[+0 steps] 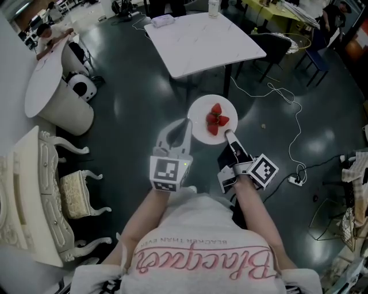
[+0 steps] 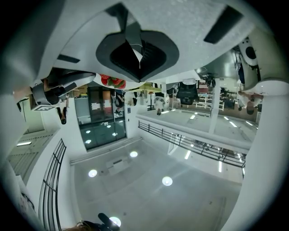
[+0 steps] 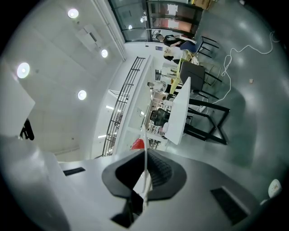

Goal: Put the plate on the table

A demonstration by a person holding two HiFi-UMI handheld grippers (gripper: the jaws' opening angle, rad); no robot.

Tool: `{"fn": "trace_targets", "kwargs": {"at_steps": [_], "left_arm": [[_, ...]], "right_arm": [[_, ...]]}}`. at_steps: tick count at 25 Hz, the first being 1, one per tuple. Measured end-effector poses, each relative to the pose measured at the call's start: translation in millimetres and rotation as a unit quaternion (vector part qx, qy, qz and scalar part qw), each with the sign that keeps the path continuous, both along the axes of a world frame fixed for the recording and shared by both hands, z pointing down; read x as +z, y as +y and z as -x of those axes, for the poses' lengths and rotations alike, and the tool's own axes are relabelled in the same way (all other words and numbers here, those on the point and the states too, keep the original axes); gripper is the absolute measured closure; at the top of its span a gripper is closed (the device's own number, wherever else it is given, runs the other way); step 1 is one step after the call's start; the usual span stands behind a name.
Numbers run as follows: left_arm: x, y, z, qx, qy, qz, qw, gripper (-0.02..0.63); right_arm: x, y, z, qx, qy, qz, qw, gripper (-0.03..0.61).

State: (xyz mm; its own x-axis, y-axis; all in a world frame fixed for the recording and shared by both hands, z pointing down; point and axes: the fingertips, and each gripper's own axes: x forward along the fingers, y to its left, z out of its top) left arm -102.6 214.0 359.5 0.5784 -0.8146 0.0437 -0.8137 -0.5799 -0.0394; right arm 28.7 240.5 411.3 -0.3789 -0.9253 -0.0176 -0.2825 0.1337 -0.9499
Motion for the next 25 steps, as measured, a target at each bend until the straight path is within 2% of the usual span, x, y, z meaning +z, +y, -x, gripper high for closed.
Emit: {"fn": "trace_targets", "kwargs": {"at_steps": [5,12,25], "left_arm": [[6,-26,1,-0.001,0.009,0.007,0.9999,0.608],[13,-51,9,-0.014,0.034,0.027,0.999,0.607],[24,-124,-5,-0.03,0.028,0.031,0.9987,0.607]], "right_arm": [[3,-24,-2,0.005,0.008,0.008,1.0,0.566],[4,-47,7,-0.012,0.02,0.01,1.0,0.566],[16,-128,-6,-0.027,0.007,0.012,1.0,0.566]]}}
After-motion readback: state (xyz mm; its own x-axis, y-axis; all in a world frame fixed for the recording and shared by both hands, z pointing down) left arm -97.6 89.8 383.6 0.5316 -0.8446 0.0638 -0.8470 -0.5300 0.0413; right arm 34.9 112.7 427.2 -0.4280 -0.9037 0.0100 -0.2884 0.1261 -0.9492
